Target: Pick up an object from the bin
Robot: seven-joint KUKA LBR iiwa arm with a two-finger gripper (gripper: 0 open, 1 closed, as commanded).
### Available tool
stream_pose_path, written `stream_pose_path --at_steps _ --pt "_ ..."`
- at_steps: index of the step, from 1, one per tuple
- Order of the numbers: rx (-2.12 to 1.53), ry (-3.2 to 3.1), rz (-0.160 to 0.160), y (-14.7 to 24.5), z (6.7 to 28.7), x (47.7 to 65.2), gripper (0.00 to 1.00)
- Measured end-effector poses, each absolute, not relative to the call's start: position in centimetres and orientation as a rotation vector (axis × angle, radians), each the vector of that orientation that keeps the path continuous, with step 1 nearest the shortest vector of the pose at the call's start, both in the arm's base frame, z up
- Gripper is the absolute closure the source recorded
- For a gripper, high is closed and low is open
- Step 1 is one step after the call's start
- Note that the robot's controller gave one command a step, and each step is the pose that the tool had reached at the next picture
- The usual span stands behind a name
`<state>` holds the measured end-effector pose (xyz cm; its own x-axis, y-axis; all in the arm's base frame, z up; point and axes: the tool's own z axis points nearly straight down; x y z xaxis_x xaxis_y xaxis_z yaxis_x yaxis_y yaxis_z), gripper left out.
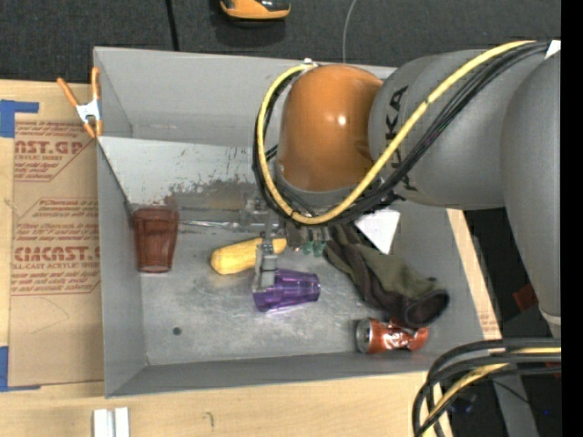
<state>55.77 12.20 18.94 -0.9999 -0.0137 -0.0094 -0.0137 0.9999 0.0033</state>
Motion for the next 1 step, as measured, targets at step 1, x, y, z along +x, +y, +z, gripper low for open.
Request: stream_pose_path --at_steps 1 --pt "0.004 3.138 0.003 10.20 13.80 56.23 0.00"
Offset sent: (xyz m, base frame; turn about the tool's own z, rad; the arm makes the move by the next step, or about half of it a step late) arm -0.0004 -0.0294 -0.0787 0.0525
